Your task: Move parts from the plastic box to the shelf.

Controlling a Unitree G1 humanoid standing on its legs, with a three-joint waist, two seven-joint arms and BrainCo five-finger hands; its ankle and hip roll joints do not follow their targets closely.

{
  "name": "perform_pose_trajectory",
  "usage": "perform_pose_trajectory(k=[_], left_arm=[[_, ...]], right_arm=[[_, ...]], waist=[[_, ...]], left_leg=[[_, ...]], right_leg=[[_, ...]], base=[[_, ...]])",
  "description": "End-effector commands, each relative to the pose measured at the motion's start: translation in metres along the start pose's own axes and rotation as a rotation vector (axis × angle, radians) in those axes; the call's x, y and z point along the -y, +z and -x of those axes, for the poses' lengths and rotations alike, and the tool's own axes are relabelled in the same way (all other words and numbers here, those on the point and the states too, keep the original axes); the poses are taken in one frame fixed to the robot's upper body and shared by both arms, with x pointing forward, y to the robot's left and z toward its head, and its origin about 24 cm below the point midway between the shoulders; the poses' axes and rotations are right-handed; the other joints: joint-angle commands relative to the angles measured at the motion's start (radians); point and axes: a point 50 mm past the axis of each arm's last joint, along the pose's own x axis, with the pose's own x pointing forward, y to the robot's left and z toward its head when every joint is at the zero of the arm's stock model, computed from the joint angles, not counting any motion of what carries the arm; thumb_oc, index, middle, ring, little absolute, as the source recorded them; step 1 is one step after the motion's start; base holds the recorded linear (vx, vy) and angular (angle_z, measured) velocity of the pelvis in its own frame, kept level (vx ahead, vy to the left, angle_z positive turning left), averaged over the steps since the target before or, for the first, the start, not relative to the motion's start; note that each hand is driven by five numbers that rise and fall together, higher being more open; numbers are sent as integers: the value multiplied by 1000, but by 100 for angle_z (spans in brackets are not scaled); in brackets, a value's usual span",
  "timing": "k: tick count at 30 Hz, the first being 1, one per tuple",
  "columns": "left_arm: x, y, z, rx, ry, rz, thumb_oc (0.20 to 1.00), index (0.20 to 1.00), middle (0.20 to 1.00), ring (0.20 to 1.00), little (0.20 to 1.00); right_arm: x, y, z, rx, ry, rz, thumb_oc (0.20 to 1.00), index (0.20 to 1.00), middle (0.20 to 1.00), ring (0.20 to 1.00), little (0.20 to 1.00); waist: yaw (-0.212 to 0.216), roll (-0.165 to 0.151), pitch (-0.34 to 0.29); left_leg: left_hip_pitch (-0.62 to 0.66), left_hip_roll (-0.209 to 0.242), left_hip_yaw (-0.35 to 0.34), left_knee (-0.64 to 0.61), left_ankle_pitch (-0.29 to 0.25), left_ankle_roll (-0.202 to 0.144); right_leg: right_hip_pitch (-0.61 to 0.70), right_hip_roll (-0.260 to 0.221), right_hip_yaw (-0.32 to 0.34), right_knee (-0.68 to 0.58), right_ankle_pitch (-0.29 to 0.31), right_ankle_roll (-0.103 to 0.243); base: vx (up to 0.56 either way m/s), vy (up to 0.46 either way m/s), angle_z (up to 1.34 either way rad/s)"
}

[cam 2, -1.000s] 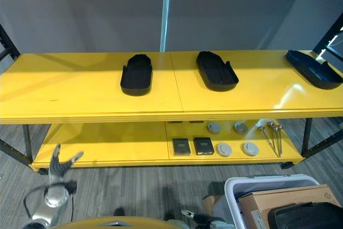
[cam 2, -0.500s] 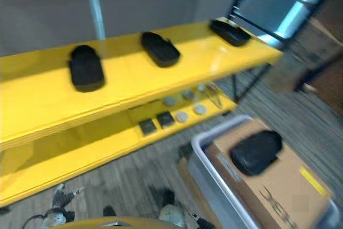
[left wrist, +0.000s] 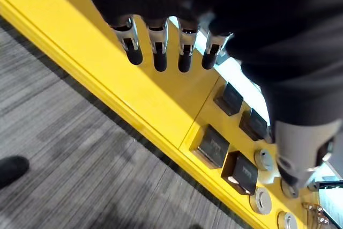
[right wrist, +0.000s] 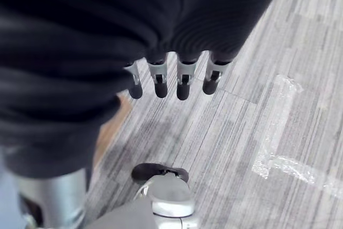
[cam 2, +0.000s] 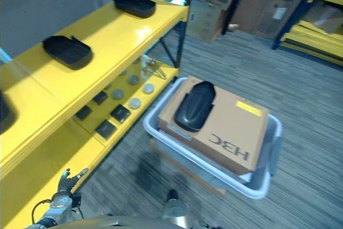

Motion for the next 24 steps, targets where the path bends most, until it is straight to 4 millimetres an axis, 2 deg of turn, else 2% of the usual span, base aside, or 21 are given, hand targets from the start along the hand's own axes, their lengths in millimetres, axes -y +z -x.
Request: perform_pose_trajectory(k=[1, 2, 3, 6, 8, 10, 12, 13, 15, 18, 19, 20, 22, 24], left_arm=[[5, 24, -6, 59, -24, 34, 1000, 1000, 1000, 1000, 1000], [10, 17, -2, 44, -23, 51, 1000, 1000, 1000, 1000, 1000], [10, 7, 1, 22, -19, 58, 1000, 1000, 1000, 1000, 1000], [13, 1, 3, 5, -21, 37, 1000, 1000, 1000, 1000, 1000], [16, -1, 4, -1, -55, -16, 1000, 1000, 1000, 1000, 1000], [17, -3, 5, -3, -64, -41, 1000, 1000, 1000, 1000, 1000], [13, -6, 5, -9, -59, -51, 1000, 1000, 1000, 1000, 1000], [4, -9, 3, -40, -29, -23, 1000, 1000, 1000, 1000, 1000], [-3, -10, 1, -55, -11, -3, 1000, 1000, 1000, 1000, 1000], [-15, -10, -1, -60, 11, 14, 1000, 1000, 1000, 1000, 1000], [-17, -11, -1, -59, 14, 18, 1000, 1000, 1000, 1000, 1000], [-16, -17, 2, -81, 15, 23, 1000, 1000, 1000, 1000, 1000], [-17, -23, 4, -111, 24, 39, 1000, 1000, 1000, 1000, 1000], [-18, -34, 8, -156, 16, 63, 1000, 1000, 1000, 1000, 1000]], right_arm=[[-2, 25, -2, 68, 25, 19, 1000, 1000, 1000, 1000, 1000], [-2, 36, -3, 104, 35, 17, 1000, 1000, 1000, 1000, 1000], [-4, 47, -3, 134, 55, 72, 1000, 1000, 1000, 1000, 1000], [-8, 61, -2, 197, 58, 110, 1000, 1000, 1000, 1000, 1000], [-9, 72, 0, 275, 21, 75, 1000, 1000, 1000, 1000, 1000], [-8, 73, 1, 303, 17, 56, 1000, 1000, 1000, 1000, 1000], [-11, 76, 2, 331, 16, 73, 1000, 1000, 1000, 1000, 1000], [-13, 79, 4, 387, 6, 122, 1000, 1000, 1000, 1000, 1000], [-12, 86, 7, 447, -18, 119, 1000, 1000, 1000, 1000, 1000], [-5, 121, 22, 666, -126, 81, 1000, 1000, 1000, 1000, 1000], [-2, 140, 32, 779, -163, 62, 1000, 1000, 1000, 1000, 1000], [0, 168, 55, 966, -177, 41, 1000, 1000, 1000, 1000, 1000], [-1, 181, 68, 1059, -168, 44, 1000, 1000, 1000, 1000, 1000], [-5, 203, 97, 1229, -143, 58, 1000, 1000, 1000, 1000, 1000]], waist=[[37, -11, 53], [65, -7, 46], [93, 3, 30], [123, 12, 21], [119, 16, 13], [114, 13, 11], [108, 7, 8], [103, -3, 5], [101, -10, 6], [93, -20, 8], [89, -23, 7], [79, -27, 3], [70, -27, -2], [55, -27, -8]], left_leg=[[-76, -145, -106, 13, -62, 100], [-66, -209, -197, -142, -105, 123], [-52, -227, -303, -325, -73, 120], [-52, -258, -424, -391, -51, 126], [-37, -249, -412, -424, -47, 126], [-27, -257, -408, -426, -57, 133], [-16, -269, -393, -433, -68, 145], [-6, -279, -379, -426, -84, 160], [-4, -283, -377, -413, -94, 169], [-3, -278, -359, -413, -95, 183], [0, -273, -347, -426, -92, 184], [6, -273, -334, -427, -100, 181], [14, -274, -327, -429, -104, 180], [19, -273, -317, -427, -103, 182]], right_leg=[[17, -42, 53, -37, 46, 53], [8, -42, 109, -54, 56, 74], [5, -31, 158, -71, 55, 85], [6, -13, 212, -87, 49, 84], [-3, -23, 203, -88, 48, 92], [-9, -27, 203, -90, 55, 99], [-19, -33, 208, -92, 65, 110], [-30, -39, 216, -91, 78, 120], [-40, -40, 222, -77, 80, 125], [-51, -22, 231, -42, 66, 117], [-47, -13, 226, -48, 62, 111], [-46, -17, 216, -71, 73, 113], [-41, -17, 222, -85, 80, 114], [-41, -13, 240, -93, 87, 114]], base=[[56, 302, -99], [124, 495, -179], [125, 455, -200], [45, 254, -110], [15, 310, -104], [42, 204, -88], [33, 120, -7], [46, 70, 30], [48, 19, 8], [-4, -34, -1], [-17, -38, -2], [2, -28, -16], [74, -33, -34], [121, -77, -17]])
